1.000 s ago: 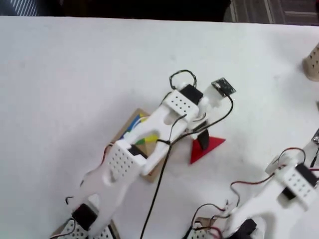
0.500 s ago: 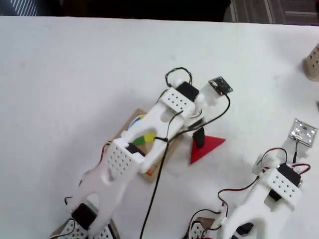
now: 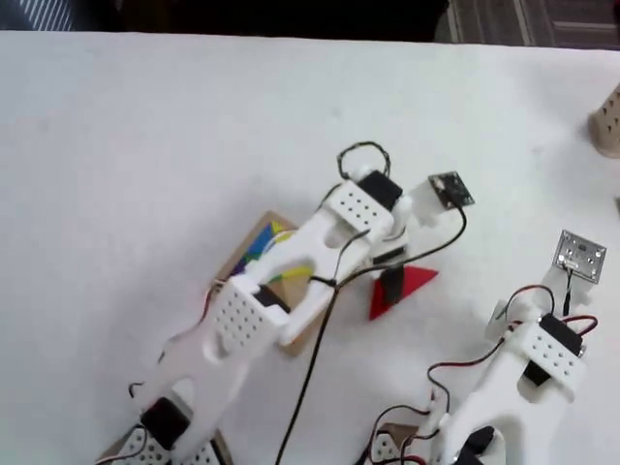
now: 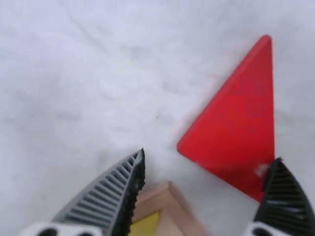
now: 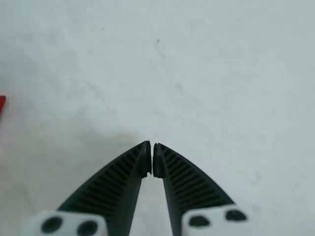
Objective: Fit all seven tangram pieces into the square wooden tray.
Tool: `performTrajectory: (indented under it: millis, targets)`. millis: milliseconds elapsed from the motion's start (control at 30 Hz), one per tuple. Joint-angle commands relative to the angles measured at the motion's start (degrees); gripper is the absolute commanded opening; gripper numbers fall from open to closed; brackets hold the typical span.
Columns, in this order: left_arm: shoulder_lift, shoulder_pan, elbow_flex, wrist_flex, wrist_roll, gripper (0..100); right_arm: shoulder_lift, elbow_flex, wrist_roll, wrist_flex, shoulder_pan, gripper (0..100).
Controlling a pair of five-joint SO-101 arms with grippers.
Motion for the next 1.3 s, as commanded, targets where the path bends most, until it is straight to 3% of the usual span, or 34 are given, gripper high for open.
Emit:
performTrajectory:
  millis: [0, 167, 867, 1133, 1267]
  targets:
    - [-1.1, 1.3, -0.1, -0.8, 0.0, 38, -0.1, -0.9, 0.9, 0.5, -0.8, 1.8]
    - [-0.8, 1.4, -0.1, -0.8, -0.2, 38, -0.1, 0.7, 4.9, 0.5, -0.8, 1.8]
    - [-0.6, 3.6, -0.5, -0.9, 4.4, 37, -0.2, 1.8, 8.5, 1.5, -2.9, 1.8]
    - [-0.3, 1.9, -0.1, -4.0, 16.0, 38, -5.3, 4.9, 8.9, 1.3, -2.7, 1.8]
    - [-0.3, 2.1, 0.9, -2.7, 9.9, 37, -12.4, 8.6, 8.9, 1.3, -2.6, 1.8]
